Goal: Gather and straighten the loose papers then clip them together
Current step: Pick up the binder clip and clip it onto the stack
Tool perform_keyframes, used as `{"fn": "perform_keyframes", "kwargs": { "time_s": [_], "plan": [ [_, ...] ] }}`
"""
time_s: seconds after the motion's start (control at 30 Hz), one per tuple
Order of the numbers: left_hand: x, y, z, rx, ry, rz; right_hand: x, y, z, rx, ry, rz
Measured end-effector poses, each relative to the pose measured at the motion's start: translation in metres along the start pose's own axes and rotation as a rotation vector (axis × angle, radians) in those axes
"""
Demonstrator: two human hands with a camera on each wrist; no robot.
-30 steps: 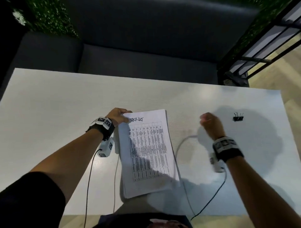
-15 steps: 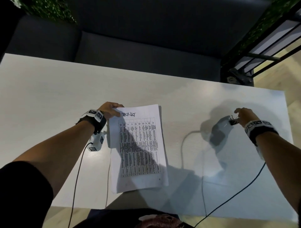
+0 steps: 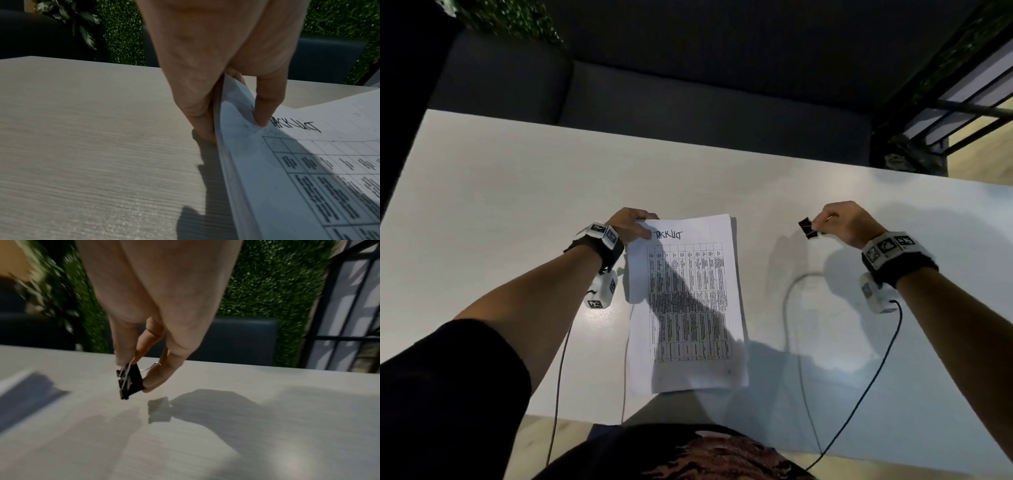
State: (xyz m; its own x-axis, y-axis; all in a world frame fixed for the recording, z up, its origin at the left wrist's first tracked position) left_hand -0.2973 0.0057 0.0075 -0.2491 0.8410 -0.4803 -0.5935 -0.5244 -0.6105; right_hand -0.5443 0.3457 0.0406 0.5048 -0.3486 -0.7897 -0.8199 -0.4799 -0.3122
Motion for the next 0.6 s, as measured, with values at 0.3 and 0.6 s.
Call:
{"fn": "perform_keyframes", "kwargs": {
  "time_s": [0.3, 0.6],
  "plan": [
    [-0.013, -0.002, 0.0, 0.087, 0.014, -0.106, 0.087, -0.016, -0.152, -0.161, 0.189, -0.217],
    [-0.015, -0.005, 0.0, 0.181, -0.004, -0.18, 0.122, -0.024, -0.212, -0.475, -0.429, -0.199]
  ]
}}
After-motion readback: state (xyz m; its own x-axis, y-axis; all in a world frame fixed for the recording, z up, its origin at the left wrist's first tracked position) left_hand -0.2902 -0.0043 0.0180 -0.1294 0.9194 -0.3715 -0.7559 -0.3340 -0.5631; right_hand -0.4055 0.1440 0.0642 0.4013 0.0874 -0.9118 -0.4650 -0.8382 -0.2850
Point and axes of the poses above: each hand's wrist, its own y-axis towards the middle knuckle, its own x-axis out of the palm, z = x × y, the point moved 1 cm from there along y, towards the middle knuckle, and after that the axes turned 13 degrees about z, right-handed, at the moved point
